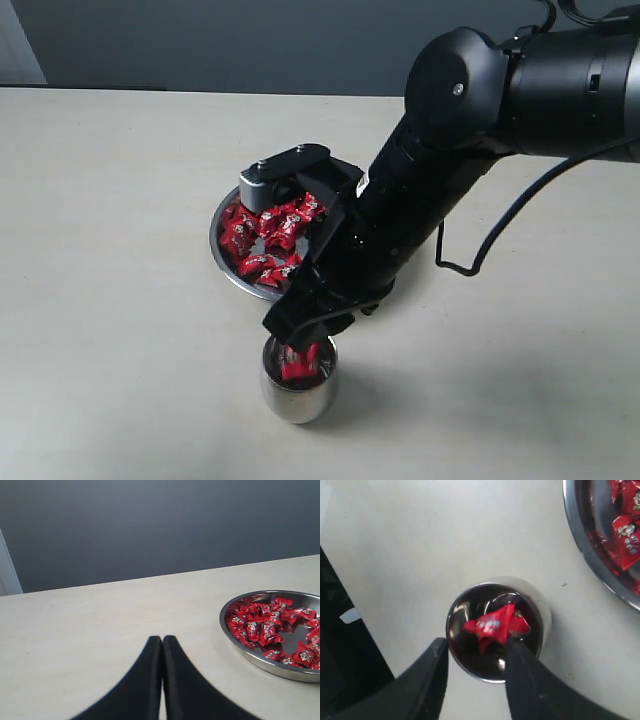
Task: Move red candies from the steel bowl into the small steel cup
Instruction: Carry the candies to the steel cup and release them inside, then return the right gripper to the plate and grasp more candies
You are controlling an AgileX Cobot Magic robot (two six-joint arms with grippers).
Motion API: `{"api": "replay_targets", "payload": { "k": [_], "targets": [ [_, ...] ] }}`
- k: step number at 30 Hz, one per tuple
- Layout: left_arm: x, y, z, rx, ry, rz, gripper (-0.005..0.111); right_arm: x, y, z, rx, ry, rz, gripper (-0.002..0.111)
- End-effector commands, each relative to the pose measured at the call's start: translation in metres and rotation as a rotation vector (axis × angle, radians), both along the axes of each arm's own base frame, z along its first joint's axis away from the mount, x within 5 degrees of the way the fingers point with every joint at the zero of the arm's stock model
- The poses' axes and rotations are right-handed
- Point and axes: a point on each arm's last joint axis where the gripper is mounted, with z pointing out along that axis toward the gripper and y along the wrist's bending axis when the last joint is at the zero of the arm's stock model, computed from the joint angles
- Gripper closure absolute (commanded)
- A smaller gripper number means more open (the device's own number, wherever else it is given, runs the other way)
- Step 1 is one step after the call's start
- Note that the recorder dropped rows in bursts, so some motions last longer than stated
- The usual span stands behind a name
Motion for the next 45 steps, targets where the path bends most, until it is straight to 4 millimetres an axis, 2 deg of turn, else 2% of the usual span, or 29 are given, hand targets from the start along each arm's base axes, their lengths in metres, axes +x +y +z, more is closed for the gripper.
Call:
{"api": "replay_targets", "payload": {
  "k": [1,4,10,17,21,23,26,30,35,38,45],
  "targets": [
    [0.000,0.000,-0.001,-0.001,-0.006,0.001,0.105,-0.001,-0.001,0.002,0.005,-0.018,0.009,0.069],
    [0.000,0.000,-0.001,-0.001,-0.006,0.001,0.105,0.006,-0.001,0.004,-0.010,-0.090,0.013,0.069],
    [0.000,0.000,-0.001,-0.001,-0.006,0.001,0.105,0.031,0.004,0.013,0.055,-0.309,-0.149,0.069],
    [0.000,0.000,-0.001,-0.001,-0.006,0.001,0.105,0.043,0.006,0.014,0.080,-0.433,-0.160,0.069],
    [0.000,0.000,-0.001,0.001,-0.007,0.001,0.105,0.055,0.006,-0.006,0.047,-0.408,-0.180,0.069],
    [0.000,0.000,-0.001,0.001,-0.007,0.001,0.105,0.065,0.006,-0.022,0.019,-0.387,-0.196,0.069],
    [0.000,0.000,-0.001,0.001,-0.007,0.001,0.105,0.083,0.017,-0.042,0.004,-0.376,-0.202,0.069],
    [0.000,0.000,-0.001,0.001,-0.007,0.001,0.105,0.100,0.032,-0.056,-0.004,-0.363,-0.196,0.069],
    [0.000,0.000,-0.001,0.001,-0.007,0.001,0.105,0.112,0.041,-0.069,-0.047,-0.338,-0.162,0.069],
    [0.000,0.000,-0.001,0.001,-0.007,0.001,0.105,0.117,0.038,-0.072,-0.090,-0.345,-0.191,0.069],
    [0.000,0.000,-0.001,0.001,-0.007,0.001,0.105,0.124,0.012,-0.076,-0.182,-0.232,-0.270,0.069]
  ]
}}
